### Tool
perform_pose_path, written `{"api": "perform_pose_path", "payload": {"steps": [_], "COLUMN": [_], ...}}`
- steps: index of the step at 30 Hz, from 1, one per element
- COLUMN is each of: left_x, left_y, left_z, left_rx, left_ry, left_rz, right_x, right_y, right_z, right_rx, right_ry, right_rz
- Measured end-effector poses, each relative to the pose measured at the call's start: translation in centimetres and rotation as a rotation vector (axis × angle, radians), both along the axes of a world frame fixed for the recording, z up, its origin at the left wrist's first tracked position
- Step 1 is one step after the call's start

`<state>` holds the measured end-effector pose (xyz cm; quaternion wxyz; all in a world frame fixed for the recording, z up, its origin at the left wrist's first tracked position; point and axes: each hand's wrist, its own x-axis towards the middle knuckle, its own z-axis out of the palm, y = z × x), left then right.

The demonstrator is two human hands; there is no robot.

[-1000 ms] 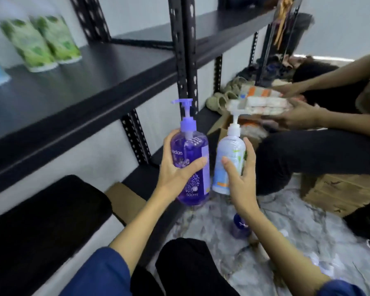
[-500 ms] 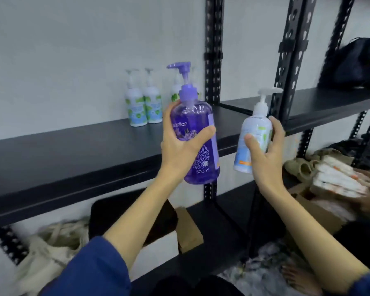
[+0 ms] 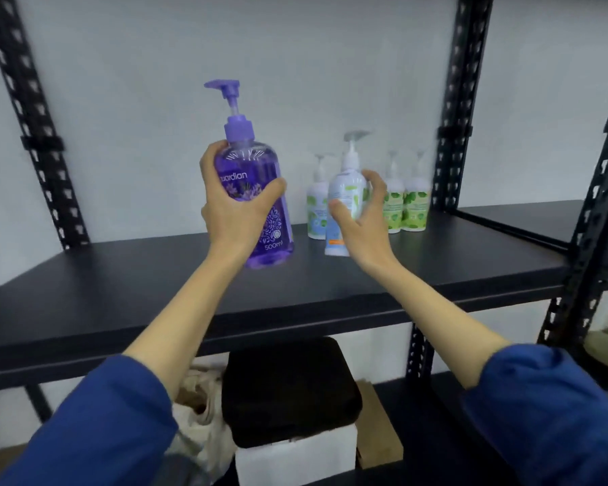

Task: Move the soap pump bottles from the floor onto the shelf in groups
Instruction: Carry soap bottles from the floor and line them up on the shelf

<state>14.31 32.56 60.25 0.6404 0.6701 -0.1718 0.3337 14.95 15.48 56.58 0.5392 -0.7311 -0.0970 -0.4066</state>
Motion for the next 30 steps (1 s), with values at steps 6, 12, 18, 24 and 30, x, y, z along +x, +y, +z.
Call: {"api": "perform_pose_path", "payload": {"steps": [6, 12, 18, 24, 30], "left_x": [3.3, 5.3, 6.1, 6.3, 6.9], "left_y": [2.9, 3.1, 0.1, -3.5, -5.5], "left_z": [-0.5, -1.3, -1.1, -1.7, -2.7], "left_rx": [-0.011, -0.034, -0.019, -0.024, -0.034], "left_ry": [0.034, 0.067, 0.069, 0.087, 0.099], "left_rz": [0.073, 0.053, 0.005, -0.047, -0.050], "right_x": [6.2, 9.3, 10.3, 9.7, 10.0], "right_y": [3.6, 3.2, -0.4, -3.6, -5.3], "right_z": [0.3, -0.7, -1.7, -1.9, -2.6], "right_rx": [-0.031, -0.015, -0.022, -0.073, -0.089], "right_ry": [0.028, 0.057, 0.102, 0.191, 0.194], "right_rz": [0.060, 0.009, -0.064, -0.124, -0.141]}}
